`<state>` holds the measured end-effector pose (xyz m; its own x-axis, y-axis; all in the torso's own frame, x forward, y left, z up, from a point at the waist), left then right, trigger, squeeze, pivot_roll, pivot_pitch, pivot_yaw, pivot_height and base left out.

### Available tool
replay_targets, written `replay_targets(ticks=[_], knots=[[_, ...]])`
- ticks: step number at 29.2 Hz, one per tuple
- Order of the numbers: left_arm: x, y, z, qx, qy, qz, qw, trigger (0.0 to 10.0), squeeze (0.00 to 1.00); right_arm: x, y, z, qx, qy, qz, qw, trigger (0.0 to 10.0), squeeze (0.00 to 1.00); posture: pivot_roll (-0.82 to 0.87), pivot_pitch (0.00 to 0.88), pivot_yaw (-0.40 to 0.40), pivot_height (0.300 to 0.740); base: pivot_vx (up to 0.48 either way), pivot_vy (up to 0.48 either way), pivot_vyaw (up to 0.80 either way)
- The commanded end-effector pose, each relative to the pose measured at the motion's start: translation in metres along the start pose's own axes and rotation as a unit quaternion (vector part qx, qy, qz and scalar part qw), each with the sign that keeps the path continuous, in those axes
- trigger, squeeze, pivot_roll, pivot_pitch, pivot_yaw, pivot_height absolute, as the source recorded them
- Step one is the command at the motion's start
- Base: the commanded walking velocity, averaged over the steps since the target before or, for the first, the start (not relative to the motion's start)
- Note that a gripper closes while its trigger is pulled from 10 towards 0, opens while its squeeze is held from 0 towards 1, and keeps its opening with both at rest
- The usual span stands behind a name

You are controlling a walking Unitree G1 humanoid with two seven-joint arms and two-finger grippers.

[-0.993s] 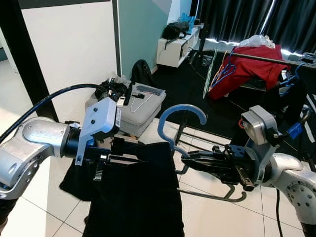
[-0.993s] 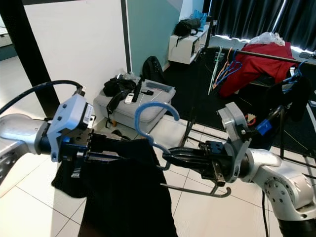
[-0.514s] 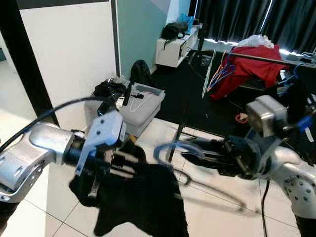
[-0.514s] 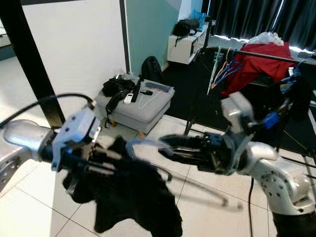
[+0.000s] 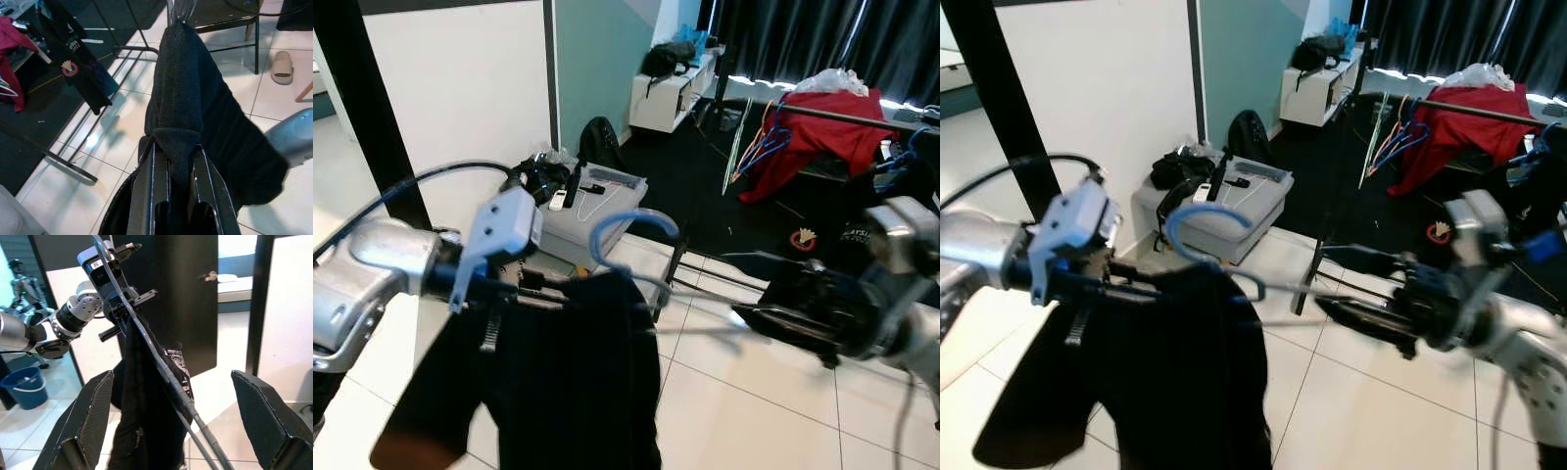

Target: Hang hanger

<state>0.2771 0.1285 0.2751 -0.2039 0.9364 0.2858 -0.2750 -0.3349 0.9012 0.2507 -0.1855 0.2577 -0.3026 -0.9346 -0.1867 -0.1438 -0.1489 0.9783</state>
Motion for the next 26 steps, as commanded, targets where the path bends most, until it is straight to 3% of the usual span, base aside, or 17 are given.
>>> replay_targets(ticks=[1,2,4,5,9,10,14,21,22,23,26], knots=[[0.007,0.007,0.009,-0.021,0.028,-0.003,0.999,0.0,0.00,0.013,0.004,-0.003,0.013,-0.028,0.005,1.000,10.0,1.00,-0.01,0.000,-0.040,0.740,0.000,0.000,0.00],[0.018,0.008,0.022,-0.026,0.064,-0.004,0.998,0.0,0.00,0.038,0.011,-0.010,0.019,-0.080,-0.004,0.997,10.0,1.00,-0.03,0.000,-0.028,0.740,0.000,0.000,0.00],[0.018,0.008,0.022,-0.026,0.064,-0.004,0.998,0.0,0.00,0.038,0.011,-0.010,0.019,-0.080,-0.004,0.997,10.0,1.00,-0.03,0.000,-0.028,0.740,0.000,0.000,0.00],[0.027,0.011,0.033,-0.034,0.095,-0.007,0.995,0.0,0.00,0.055,0.015,-0.011,0.015,-0.110,-0.017,0.994,10.0,1.00,-0.03,0.000,-0.027,0.740,0.000,0.000,0.00],[0.033,0.017,0.040,-0.044,0.113,-0.016,0.992,0.0,0.00,0.062,0.011,-0.008,0.004,-0.123,-0.019,0.992,10.0,1.00,-0.03,0.000,-0.026,0.740,0.000,0.000,0.00],[0.035,0.029,0.045,-0.059,0.123,-0.040,0.990,0.0,0.00,0.058,-0.008,-0.001,-0.018,-0.117,0.001,0.993,10.0,0.00,-0.03,0.000,-0.024,0.740,0.000,0.000,0.00],[0.031,0.052,0.049,-0.082,0.124,-0.083,0.985,0.0,0.00,0.045,-0.034,0.007,-0.051,-0.102,0.017,0.993,10.0,0.00,-0.03,0.000,-0.022,0.740,0.000,0.000,0.00],[0.023,0.082,0.056,-0.108,0.128,-0.151,0.974,0.0,0.00,0.036,-0.048,0.006,-0.066,-0.101,0.021,0.993,10.0,0.00,-0.02,0.000,-0.021,0.740,0.000,0.000,0.00],[0.023,0.103,0.059,-0.113,0.133,-0.209,0.962,0.0,0.00,0.042,-0.056,0.001,-0.062,-0.120,0.037,0.990,10.0,0.00,-0.02,0.000,-0.020,0.740,0.000,0.000,0.00],[0.023,0.112,0.059,-0.113,0.130,-0.233,0.957,0.0,0.00,0.043,-0.058,-0.001,-0.061,-0.127,0.042,0.989,10.0,0.00,-0.02,0.000,-0.020,0.740,0.000,0.000,0.00],[0.023,0.122,0.058,-0.117,0.126,-0.258,0.951,0.0,0.00,0.044,-0.060,-0.003,-0.058,-0.139,0.039,0.988,10.0,0.00,-0.03,0.000,-0.018,0.740,0.000,0.000,0.00]])
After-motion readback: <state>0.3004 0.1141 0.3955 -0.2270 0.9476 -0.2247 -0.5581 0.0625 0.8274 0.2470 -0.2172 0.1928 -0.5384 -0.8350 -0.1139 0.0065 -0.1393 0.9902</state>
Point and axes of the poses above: a point about 5 cm out from each wrist's last joint towards the gripper, its own x axis pointing back from the gripper into the wrist, its own y axis along the axis of the wrist's last joint, z = x × y, the point moved 4 cm from there along -x, pointing out of the wrist towards the gripper, and after that the axes turned 8 degrees about x, right-handed, at the moved point
